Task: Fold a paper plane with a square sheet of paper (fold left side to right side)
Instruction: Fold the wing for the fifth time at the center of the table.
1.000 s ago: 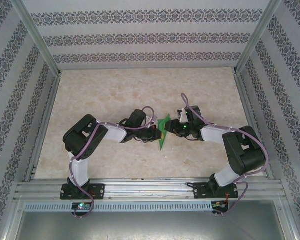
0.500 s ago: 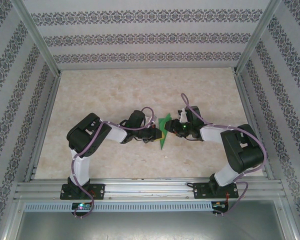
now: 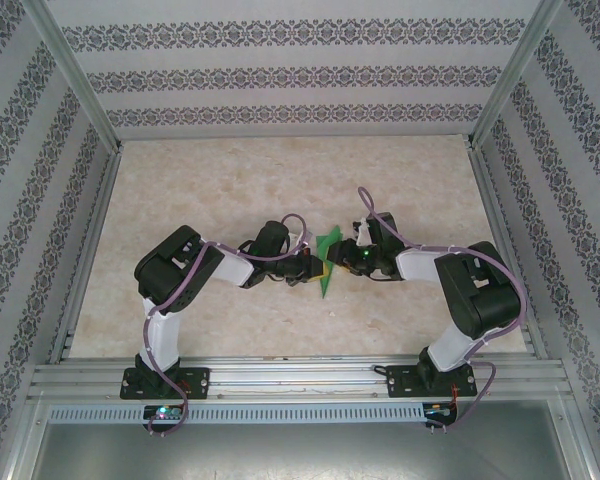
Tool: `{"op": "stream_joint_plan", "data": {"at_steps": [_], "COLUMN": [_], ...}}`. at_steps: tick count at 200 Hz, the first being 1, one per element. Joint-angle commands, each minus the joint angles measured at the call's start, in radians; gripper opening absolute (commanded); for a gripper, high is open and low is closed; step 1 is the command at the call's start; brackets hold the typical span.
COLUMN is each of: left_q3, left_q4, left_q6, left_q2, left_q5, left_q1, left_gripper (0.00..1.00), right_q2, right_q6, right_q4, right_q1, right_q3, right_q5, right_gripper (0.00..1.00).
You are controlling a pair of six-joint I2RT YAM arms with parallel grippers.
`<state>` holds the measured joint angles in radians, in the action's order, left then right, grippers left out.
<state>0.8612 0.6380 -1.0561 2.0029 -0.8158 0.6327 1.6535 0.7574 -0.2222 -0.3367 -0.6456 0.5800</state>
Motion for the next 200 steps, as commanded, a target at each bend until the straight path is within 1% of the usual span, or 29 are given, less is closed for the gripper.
{"op": "stream_joint_plan", "data": {"at_steps": [1, 36, 70, 89, 121, 200], "left_q3": [-0.011, -0.010, -0.010, -0.011, -0.011, -0.013], "left_q4": [0.052, 0.051, 0.051, 0.052, 0.059, 0.071], "left_q6": [-0.012, -0.015, -0.017, -0.019, -0.022, -0.028], "left_q2": [0.023, 0.028, 0.030, 0.031, 0.034, 0.036], "left_q5": [-0.020, -0.018, -0.014, -0.015, -0.016, -0.016], "left_q1": [-0.016, -0.016, -0.017, -0.017, -0.016, -0.019], "left_gripper": [0.00, 0.00, 0.00, 0.00, 0.00, 0.00], "right_q2": [0.015, 0.016, -0.016, -0.033, -0.029, 0.030], "right_q6": [0.002, -0.007, -0.030, -0.032, -0.032, -0.024], "right_q4": [-0.022, -0.011, 0.039, 0.047, 0.047, 0.023], "right_q1": [-0.009, -0.010, -0.007, -0.004, -0.001, -0.012], "right_q3": [-0.025, -0.034, -0.029, -0.024, -0.033, -0.069], "right_q5": [-0.014, -0.015, -0.052, -0.064, -0.054, -0.026], "right_gripper": [0.43, 0.43, 0.47, 0.47, 0.48, 0.43]}}
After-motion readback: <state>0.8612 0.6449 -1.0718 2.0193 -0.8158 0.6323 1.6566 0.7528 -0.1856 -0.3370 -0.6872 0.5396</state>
